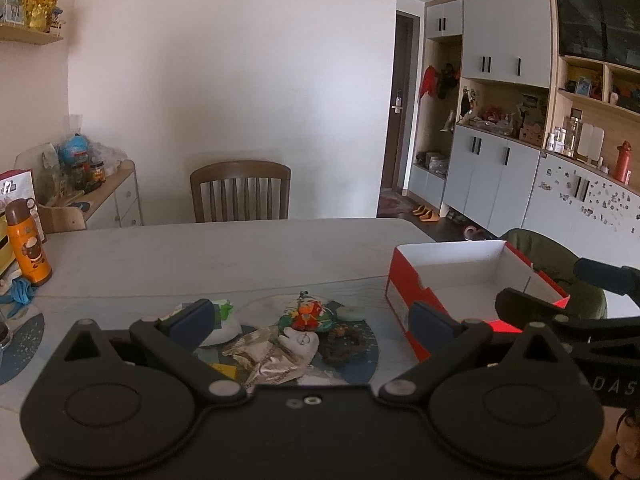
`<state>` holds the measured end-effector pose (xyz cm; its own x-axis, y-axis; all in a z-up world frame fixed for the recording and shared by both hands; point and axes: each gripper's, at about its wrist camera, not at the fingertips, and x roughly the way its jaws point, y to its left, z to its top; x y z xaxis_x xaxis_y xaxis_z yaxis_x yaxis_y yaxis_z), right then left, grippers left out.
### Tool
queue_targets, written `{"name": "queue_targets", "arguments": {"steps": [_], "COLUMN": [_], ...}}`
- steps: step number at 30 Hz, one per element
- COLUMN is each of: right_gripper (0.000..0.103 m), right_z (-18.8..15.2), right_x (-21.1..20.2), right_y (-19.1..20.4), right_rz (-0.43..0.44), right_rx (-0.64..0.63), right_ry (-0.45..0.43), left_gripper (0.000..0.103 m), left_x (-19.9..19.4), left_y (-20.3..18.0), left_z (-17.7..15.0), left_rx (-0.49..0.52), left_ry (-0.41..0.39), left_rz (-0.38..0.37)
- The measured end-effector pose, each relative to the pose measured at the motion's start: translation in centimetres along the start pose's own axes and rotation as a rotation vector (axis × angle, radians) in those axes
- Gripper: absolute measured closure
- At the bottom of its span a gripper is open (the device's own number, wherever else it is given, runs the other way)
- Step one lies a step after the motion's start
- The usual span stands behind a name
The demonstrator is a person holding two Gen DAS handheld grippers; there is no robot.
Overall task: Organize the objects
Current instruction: 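Move both tools over the cluttered items on the table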
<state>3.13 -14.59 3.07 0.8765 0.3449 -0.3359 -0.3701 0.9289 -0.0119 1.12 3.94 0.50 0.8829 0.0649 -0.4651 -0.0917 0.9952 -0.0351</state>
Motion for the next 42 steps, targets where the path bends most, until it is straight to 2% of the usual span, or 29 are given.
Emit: {"name": "queue_targets", "arguments": {"steps": [13, 16, 20, 23, 34, 38, 42], "right_gripper": [0.002, 0.002, 0.002, 0.002, 0.002, 0.003, 0.004], "right_z": [1.0, 1.1, 0.9, 0.3, -4.2, -5.8, -7.1], "right_x": [4.4, 5.7, 8.2, 10.7, 16.5, 17.8, 19.1], "right_y": [3.6, 4.3, 5.1, 5.3, 8.0, 8.6, 9.0], "right_rz": [0.016, 0.033, 0.050, 0.073, 0.131, 0.137, 0.146], "right_rx": [-0.024, -0.045, -0.074, -0.075, -0.213, -0.205, -0.167], "right_ry": [0.038, 0.062, 0.107, 0.181, 0.356, 0.415, 0.484], "left_gripper": [0.000, 0.000, 0.000, 0.000, 0.003, 0.004, 0.005], "left_x": [2.8, 4.2, 6.6, 8.9, 14.5, 15.6, 16.0], "left_y": [4.5, 7.0, 10.5, 12.5, 17.3, 18.4, 19.0], "left_z": [1.0, 1.4, 0.9, -0.5, -5.5, -6.7, -7.6], "left_rx": [-0.022, -0.035, -0.034, -0.036, -0.068, -0.046, -0.018], "left_ry": [0.005, 0.019, 0.070, 0.135, 0.347, 0.389, 0.404], "left_rz": [-0.006, 0.036, 0.065, 0.063, 0.079, 0.084, 0.050]}}
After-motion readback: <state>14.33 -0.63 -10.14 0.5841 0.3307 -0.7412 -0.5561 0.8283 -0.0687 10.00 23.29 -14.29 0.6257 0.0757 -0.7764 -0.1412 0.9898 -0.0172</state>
